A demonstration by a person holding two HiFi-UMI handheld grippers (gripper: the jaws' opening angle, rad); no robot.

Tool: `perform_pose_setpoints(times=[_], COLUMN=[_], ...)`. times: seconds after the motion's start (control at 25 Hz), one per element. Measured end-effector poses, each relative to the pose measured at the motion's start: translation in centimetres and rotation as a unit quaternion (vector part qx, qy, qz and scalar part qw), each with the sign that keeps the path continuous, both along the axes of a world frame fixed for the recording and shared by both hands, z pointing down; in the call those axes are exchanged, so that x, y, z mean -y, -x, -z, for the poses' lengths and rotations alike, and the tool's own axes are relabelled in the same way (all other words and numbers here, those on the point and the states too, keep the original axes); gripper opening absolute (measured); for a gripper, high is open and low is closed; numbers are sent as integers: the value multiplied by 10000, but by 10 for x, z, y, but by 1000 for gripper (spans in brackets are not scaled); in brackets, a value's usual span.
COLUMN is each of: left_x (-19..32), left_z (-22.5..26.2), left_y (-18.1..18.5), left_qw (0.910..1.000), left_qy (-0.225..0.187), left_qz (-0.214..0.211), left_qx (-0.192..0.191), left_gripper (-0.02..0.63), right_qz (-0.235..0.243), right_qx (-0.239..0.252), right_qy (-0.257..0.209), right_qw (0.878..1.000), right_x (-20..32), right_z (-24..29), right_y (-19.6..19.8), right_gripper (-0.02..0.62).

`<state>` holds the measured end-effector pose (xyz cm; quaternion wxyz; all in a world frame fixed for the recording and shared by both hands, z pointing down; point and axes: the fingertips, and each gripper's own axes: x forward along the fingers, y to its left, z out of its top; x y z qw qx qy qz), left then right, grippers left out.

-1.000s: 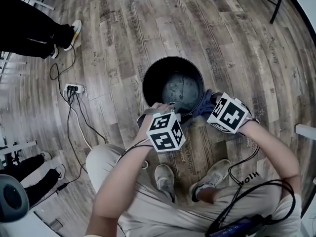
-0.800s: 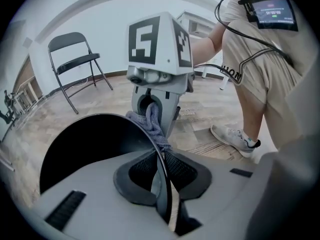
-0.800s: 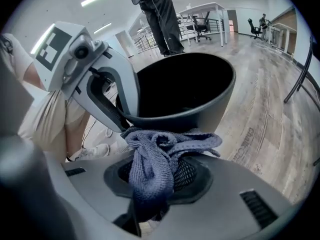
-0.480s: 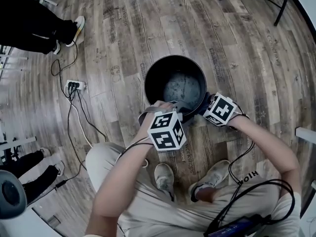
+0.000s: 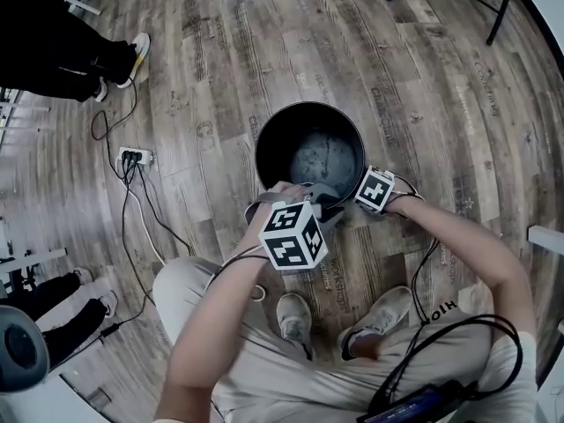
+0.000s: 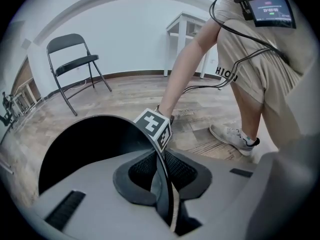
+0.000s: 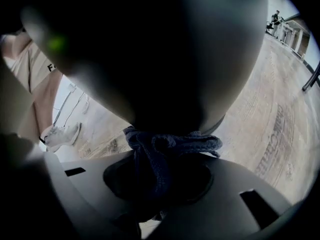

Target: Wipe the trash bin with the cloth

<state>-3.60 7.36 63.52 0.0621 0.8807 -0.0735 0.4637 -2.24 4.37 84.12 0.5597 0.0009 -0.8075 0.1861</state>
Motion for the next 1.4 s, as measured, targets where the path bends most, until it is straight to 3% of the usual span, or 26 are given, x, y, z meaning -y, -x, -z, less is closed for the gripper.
perform_pose_setpoints(times=[0.28, 0.4, 0.52, 0.6, 0.72, 0.92, 1.04, 1.2, 1.4], left_x=[-4, -8, -13, -16, -19, -23, -19, -4, 3], left_z=[-1, -1, -1, -3, -5, 0, 6, 26, 17], left_y=[0, 3, 11, 19, 30, 26, 22, 11, 3], left_qw=[9993, 9959, 9916, 9898, 9873, 9928, 9940, 9980, 9976], left_qy=[-182, -404, -492, -447, -363, -3, -97, -243, -420], left_qz=[-322, -786, -1150, -1249, -1323, -1060, -1009, -565, -559], left_qx=[27, 178, 339, 518, 800, 551, 403, -115, 1], left_gripper=[58, 65, 72, 72, 72, 117, 117, 117, 115], right_qz=[-76, -105, -340, -463, -568, -679, -661, -564, -483], right_qx=[8, 42, 116, 233, 453, 806, 886, 864, 837], right_qy=[-32, -13, 318, 554, 516, 421, 191, -71, -141], right_qw=[10000, 9999, 9988, 9971, 9960, 9935, 9937, 9946, 9952], right_x=[-8, -15, -30, -40, -44, -39, -28, -12, -1], right_z=[-6, 21, 59, 86, 130, 186, 206, 217, 220], right_y=[-12, -30, -47, -49, -41, -28, -24, -20, -8], right_gripper=[114, 114, 114, 114, 114, 114, 114, 114, 114])
